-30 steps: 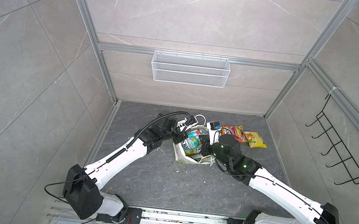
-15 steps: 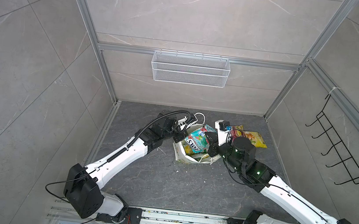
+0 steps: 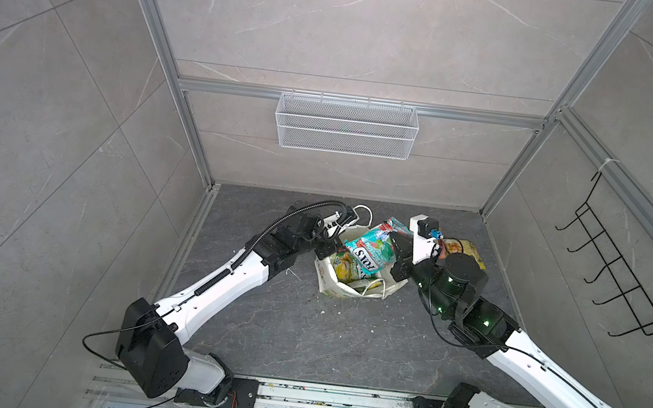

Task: Take the snacks out of the paper bag
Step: 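Carry the teal mint candy bag away and lower it onto the table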

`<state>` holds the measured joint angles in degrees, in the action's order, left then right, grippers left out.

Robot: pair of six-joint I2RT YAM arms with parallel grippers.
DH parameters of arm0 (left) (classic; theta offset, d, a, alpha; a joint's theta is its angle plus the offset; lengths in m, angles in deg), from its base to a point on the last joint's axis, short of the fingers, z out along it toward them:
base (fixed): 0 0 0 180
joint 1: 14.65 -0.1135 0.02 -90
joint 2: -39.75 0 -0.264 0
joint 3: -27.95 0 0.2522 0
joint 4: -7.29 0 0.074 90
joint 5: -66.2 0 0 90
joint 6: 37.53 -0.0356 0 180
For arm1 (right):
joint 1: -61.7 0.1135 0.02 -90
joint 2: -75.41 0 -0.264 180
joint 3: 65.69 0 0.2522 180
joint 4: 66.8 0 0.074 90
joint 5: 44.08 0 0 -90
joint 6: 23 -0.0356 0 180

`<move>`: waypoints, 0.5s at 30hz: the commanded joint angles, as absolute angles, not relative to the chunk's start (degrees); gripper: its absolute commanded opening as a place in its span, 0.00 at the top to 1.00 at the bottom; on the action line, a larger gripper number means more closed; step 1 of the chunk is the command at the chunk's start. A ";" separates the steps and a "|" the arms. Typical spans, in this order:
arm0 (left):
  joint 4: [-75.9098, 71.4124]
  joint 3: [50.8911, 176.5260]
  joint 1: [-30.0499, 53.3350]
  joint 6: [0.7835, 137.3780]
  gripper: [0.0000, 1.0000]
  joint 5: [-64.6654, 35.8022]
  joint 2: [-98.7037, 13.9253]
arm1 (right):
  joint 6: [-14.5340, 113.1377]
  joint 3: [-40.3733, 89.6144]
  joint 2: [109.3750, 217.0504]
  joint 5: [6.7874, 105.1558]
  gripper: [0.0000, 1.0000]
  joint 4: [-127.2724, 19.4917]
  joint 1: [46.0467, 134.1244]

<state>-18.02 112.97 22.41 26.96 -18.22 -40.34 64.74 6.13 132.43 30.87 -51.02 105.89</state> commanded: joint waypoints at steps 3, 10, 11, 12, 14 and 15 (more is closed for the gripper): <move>-15.43 116.23 22.53 27.31 1.00 -19.05 -40.75 | 65.26 13.20 132.28 26.03 1.00 -49.06 103.94; -15.05 115.74 22.55 27.14 1.00 -19.12 -40.71 | 61.42 18.91 131.01 22.40 1.00 -40.64 96.49; -15.08 115.68 22.54 27.06 1.00 -19.06 -40.67 | 60.53 19.28 130.72 22.45 1.00 -39.45 95.14; -15.08 115.57 22.55 27.01 1.00 -19.20 -40.51 | 59.88 19.66 130.54 22.53 1.00 -38.21 93.79; -14.94 115.32 22.53 26.98 1.00 -19.32 -40.23 | 58.36 20.15 130.52 22.54 1.00 -35.61 91.77; -14.84 115.20 22.53 26.89 1.00 -19.43 -40.14 | 57.30 20.07 130.63 22.78 1.00 -34.26 90.68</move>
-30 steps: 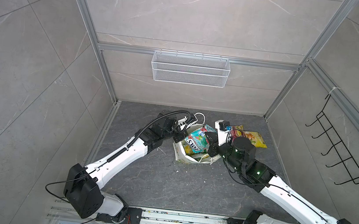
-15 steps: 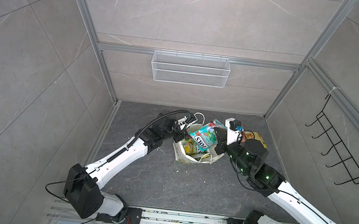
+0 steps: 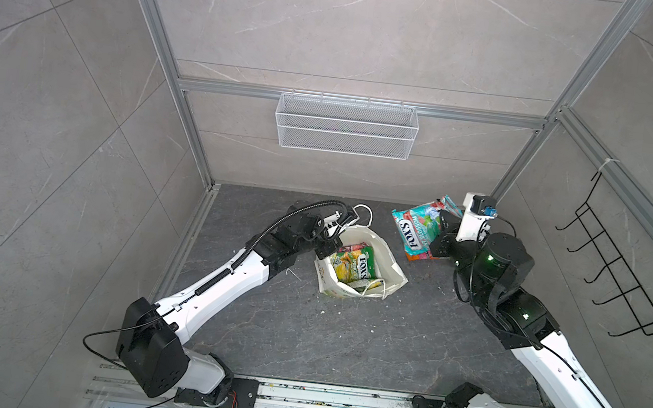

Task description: Take the snacks out of the paper bag

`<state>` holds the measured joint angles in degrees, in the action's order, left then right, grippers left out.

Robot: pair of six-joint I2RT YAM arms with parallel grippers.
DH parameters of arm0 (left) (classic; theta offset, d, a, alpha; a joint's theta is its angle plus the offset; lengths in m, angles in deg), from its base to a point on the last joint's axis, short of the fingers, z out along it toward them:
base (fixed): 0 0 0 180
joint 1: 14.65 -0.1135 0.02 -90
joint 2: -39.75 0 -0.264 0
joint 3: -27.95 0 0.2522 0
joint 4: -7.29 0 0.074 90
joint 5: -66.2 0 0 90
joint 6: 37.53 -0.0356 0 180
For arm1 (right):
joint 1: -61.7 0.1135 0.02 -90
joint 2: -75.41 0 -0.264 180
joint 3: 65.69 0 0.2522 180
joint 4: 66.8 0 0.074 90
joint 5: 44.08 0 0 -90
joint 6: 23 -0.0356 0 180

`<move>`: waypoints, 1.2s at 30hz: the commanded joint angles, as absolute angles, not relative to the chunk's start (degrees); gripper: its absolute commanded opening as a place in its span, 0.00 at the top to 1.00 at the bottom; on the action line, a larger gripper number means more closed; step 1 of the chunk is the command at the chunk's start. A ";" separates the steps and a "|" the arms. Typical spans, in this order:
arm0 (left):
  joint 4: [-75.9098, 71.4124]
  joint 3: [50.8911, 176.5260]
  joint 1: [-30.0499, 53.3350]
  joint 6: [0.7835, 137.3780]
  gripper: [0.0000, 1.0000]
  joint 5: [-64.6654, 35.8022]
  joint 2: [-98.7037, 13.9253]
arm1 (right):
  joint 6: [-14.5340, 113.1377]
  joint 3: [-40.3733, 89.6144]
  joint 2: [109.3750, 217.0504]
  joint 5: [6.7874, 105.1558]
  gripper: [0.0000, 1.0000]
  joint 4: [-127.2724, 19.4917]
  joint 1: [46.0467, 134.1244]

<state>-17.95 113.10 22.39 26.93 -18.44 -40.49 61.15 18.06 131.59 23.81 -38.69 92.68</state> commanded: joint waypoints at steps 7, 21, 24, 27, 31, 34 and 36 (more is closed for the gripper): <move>-14.73 115.42 22.58 26.45 1.00 -19.28 -40.64 | 49.44 12.90 128.68 22.01 1.00 -28.35 86.52; -14.73 115.08 22.53 25.94 1.00 -18.82 -40.78 | 36.50 -7.72 131.26 23.46 1.00 -33.75 83.92; -14.82 114.76 22.54 25.93 1.00 -18.75 -40.60 | 35.38 -9.95 134.73 24.44 1.00 -36.93 82.81; -14.69 114.39 22.53 25.58 1.00 -18.18 -40.49 | 35.94 -9.65 138.85 24.42 1.00 -38.02 81.58; -15.08 114.48 22.53 25.58 1.00 -18.09 -40.07 | 36.64 -7.99 140.96 23.51 0.90 -36.52 81.19; -14.92 114.39 22.53 25.49 1.00 -18.05 -39.88 | 33.93 -6.23 143.71 24.38 0.54 -31.82 80.88; -14.50 114.15 22.53 25.41 1.00 -18.05 -40.05 | 29.63 -5.81 146.21 24.46 0.42 -27.35 80.14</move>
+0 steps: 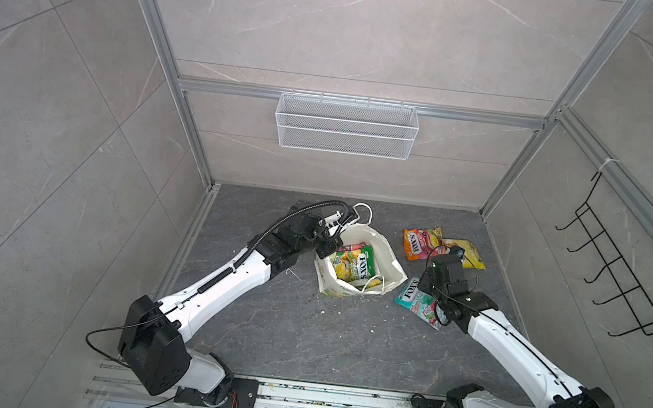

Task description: Take the snacks out of the paper bag

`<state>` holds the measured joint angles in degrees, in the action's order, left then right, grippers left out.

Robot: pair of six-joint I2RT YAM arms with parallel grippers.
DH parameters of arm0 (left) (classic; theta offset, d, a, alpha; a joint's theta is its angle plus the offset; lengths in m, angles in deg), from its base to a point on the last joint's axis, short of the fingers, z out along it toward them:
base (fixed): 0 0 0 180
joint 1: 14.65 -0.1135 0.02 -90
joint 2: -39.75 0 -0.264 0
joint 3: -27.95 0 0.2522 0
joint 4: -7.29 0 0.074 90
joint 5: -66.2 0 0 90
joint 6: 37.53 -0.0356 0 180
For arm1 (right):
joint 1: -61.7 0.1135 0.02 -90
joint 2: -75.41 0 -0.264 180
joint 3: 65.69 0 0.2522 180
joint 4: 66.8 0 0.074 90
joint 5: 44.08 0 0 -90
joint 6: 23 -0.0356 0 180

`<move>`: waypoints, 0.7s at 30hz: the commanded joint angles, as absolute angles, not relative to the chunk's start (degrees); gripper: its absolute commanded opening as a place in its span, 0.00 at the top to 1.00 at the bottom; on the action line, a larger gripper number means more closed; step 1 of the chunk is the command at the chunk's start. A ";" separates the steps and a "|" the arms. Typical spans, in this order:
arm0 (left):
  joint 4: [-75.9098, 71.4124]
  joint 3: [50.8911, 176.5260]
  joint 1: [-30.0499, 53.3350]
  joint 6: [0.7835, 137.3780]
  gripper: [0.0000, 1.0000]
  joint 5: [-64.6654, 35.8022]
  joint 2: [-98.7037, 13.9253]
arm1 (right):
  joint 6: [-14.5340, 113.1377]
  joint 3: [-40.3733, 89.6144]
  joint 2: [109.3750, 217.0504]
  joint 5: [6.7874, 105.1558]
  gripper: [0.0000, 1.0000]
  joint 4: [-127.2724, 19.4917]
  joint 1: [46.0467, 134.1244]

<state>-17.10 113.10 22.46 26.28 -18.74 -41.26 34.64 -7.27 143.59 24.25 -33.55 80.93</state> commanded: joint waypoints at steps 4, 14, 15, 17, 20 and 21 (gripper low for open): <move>-14.46 113.89 22.55 25.40 1.00 -17.83 -40.49 | 26.60 -7.62 149.72 29.65 0.32 -26.70 76.83; -15.13 113.86 22.60 24.91 1.00 -18.24 -39.61 | 28.95 -7.27 159.71 35.90 0.27 -26.83 72.77; -14.99 113.68 22.53 24.94 1.00 -18.18 -39.61 | 29.43 -6.82 161.19 36.08 0.27 -26.68 72.71; -14.88 113.62 22.58 24.89 1.00 -18.18 -39.69 | 31.77 -6.17 162.99 37.36 0.28 -27.40 72.74; -15.39 114.01 22.55 24.90 1.00 -18.22 -39.63 | 33.39 -5.72 164.30 40.87 0.31 -29.13 72.77; -15.39 114.01 22.53 24.96 1.00 -18.18 -39.53 | 33.49 -5.75 164.40 41.80 0.32 -29.68 72.88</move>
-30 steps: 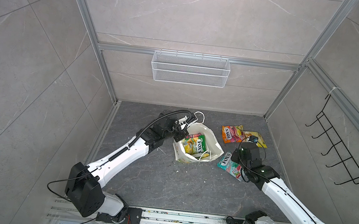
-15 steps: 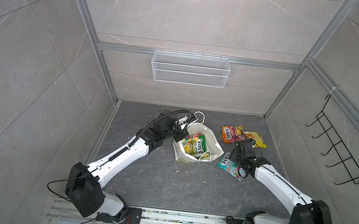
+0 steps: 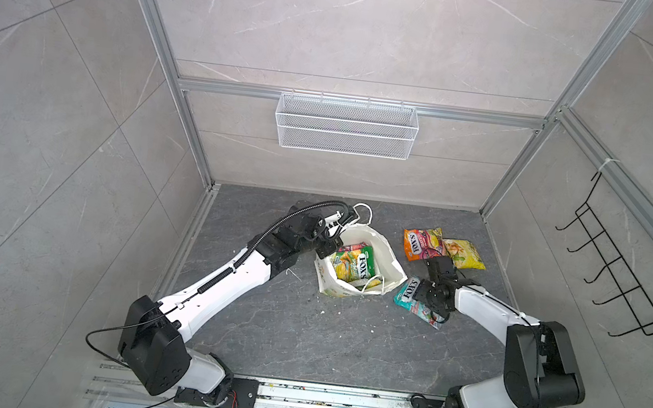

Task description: Take the snacks out of the paper bag

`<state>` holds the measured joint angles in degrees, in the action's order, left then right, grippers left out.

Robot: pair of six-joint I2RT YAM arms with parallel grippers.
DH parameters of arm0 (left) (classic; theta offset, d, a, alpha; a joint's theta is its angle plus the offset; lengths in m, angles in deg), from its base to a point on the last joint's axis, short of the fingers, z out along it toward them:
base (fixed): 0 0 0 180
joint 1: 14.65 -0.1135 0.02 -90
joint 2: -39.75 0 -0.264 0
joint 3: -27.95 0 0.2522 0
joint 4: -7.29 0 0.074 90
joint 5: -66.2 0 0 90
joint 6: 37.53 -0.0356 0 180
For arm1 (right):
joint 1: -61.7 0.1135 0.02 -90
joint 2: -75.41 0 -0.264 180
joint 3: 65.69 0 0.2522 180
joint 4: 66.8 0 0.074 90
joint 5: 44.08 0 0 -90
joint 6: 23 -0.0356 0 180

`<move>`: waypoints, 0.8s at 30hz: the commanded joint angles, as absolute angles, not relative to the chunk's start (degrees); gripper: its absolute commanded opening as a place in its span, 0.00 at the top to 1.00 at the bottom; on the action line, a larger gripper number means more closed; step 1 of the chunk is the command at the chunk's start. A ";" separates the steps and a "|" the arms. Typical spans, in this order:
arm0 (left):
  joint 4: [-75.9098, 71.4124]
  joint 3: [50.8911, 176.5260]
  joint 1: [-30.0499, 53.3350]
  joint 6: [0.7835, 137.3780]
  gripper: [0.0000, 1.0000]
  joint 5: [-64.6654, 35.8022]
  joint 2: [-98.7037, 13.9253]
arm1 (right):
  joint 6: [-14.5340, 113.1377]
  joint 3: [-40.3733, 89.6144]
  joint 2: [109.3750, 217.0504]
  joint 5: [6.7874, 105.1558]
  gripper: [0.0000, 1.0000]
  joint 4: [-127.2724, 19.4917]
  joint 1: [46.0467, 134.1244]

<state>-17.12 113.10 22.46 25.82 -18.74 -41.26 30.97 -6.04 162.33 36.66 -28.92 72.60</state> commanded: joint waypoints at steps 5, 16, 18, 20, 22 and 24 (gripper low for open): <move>-15.13 113.52 22.53 24.93 1.00 -18.54 -38.74 | 37.30 -5.45 165.26 47.33 0.36 -34.62 73.30; -16.06 113.79 22.53 24.61 1.00 -18.44 -37.39 | 49.84 3.05 166.26 47.99 0.37 -35.16 73.88; -15.89 113.53 22.54 24.63 1.00 -18.46 -37.07 | 50.64 3.87 164.29 47.55 0.36 -35.09 76.50; -15.46 113.17 22.53 24.70 1.00 -18.46 -36.74 | 49.34 6.00 164.02 40.08 0.32 -31.35 80.89; -15.05 112.48 22.54 24.70 1.00 -18.48 -36.46 | 46.61 7.28 165.06 38.33 0.29 -28.54 82.03; -14.45 111.49 22.54 24.93 1.00 -18.70 -35.96 | 43.35 5.98 165.02 38.75 0.27 -29.47 82.34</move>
<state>-17.91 111.95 22.46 25.45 -18.76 -39.12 46.66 5.96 165.78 42.08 -32.72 82.15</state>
